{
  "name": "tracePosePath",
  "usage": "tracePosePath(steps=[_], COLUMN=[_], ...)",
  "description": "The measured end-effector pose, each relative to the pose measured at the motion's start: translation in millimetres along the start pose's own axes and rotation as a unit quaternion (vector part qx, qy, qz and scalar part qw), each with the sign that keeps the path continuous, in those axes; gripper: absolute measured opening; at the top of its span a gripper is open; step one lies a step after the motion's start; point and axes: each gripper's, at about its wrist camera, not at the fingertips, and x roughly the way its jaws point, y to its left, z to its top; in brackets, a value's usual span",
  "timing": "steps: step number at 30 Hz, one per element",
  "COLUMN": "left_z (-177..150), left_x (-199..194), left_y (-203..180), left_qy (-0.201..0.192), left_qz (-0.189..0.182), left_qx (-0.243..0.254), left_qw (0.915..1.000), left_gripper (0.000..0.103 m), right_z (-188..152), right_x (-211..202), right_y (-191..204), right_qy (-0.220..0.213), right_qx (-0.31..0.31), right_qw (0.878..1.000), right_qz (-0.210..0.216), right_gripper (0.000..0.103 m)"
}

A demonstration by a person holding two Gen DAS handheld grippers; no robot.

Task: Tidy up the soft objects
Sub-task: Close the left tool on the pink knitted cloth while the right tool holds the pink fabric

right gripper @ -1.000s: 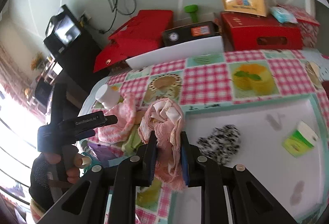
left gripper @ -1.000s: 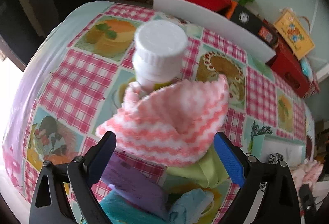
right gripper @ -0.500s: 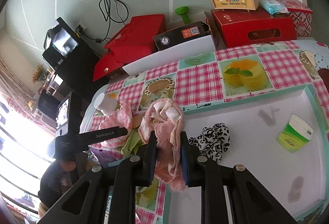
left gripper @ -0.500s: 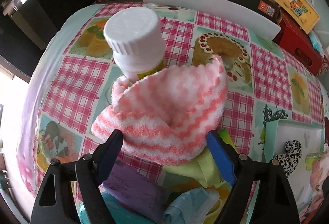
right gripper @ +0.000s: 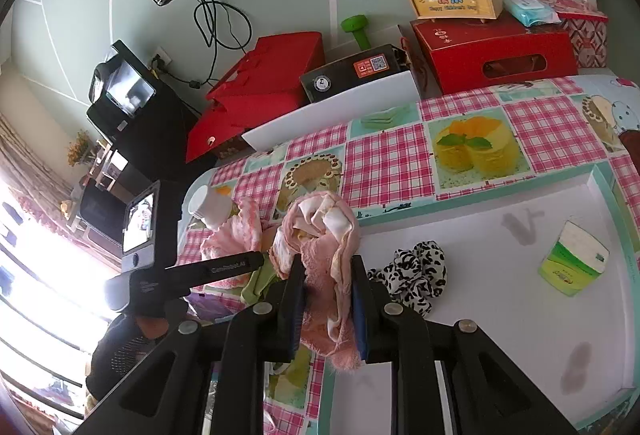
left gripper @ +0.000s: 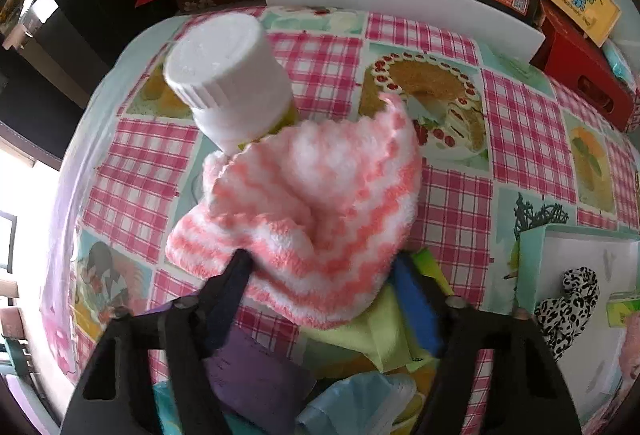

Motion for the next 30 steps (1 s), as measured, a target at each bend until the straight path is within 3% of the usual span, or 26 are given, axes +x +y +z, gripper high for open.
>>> tracePosePath(steps=[5,9,20,30], left_z=[2.4,2.2,1.5,-2.3], left_x=[1.5,-3.5,-15.5,-25.5], left_y=[1.4,13.6,41.9,46.0], left_qy=[-0.002,-0.008,-0.019,-0.028], left_qz=[-0.022,-0.038,-0.08,-0.088], left_qx=[-0.019,-0.047,-0.097,-0.118], left_qw=[0.9996,0.9981,0.9919,0.9887], left_gripper=[0.052,0.036,0.034,0.034], right_z=[0.9,1.1,0.0,0.0], right_x=[-2.2,-2.4,0.7,3.5], right_y=[-1.6,-2.7,-3.8,-4.0], right_qy=[-0.003,-0.002,0.003,0.007], right_qx=[0.002,0.004,0.004,0.003], right_qw=[1.0,1.0,1.0,1.0], right_qz=[0.001,0.0,0.0,-0.002], right_gripper=[0.022,0.022,0.022,0.022])
